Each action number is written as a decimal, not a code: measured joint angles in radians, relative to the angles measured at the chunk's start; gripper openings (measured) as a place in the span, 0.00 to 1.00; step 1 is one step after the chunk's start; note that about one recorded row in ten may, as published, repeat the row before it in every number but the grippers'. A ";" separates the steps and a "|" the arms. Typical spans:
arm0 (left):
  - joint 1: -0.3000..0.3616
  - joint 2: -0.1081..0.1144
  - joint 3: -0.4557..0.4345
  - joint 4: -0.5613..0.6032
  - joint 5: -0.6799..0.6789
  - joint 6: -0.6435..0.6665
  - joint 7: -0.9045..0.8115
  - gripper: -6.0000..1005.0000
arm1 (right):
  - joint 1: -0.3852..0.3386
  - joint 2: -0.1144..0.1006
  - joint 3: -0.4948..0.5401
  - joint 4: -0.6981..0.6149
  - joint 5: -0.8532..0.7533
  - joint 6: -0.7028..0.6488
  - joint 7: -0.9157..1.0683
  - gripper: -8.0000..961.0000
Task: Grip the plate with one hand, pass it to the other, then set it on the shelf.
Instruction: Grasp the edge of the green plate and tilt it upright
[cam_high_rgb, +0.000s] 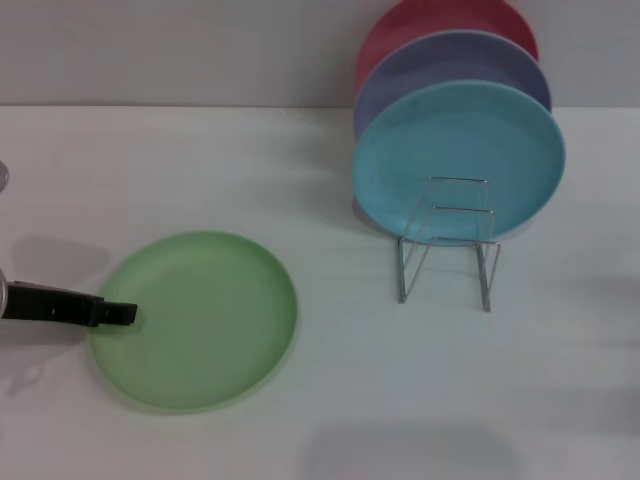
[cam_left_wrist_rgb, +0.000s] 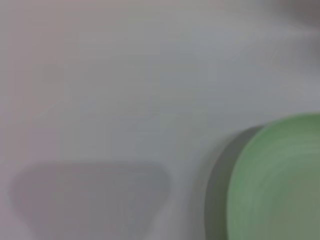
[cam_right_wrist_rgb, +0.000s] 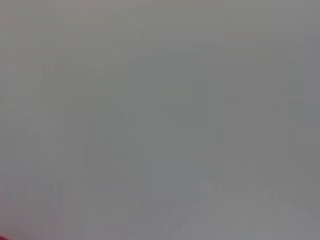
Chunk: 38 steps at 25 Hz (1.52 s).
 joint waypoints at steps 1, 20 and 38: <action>-0.003 0.000 -0.001 -0.005 0.002 -0.002 -0.003 0.72 | 0.000 0.000 0.000 0.000 0.000 0.000 0.000 0.85; -0.020 -0.005 0.019 -0.004 0.026 0.005 -0.034 0.40 | -0.011 0.001 -0.023 -0.002 0.000 0.002 0.011 0.85; 0.019 -0.004 0.020 0.070 -0.027 0.084 0.018 0.05 | -0.034 0.001 -0.057 0.000 0.000 0.155 0.000 0.85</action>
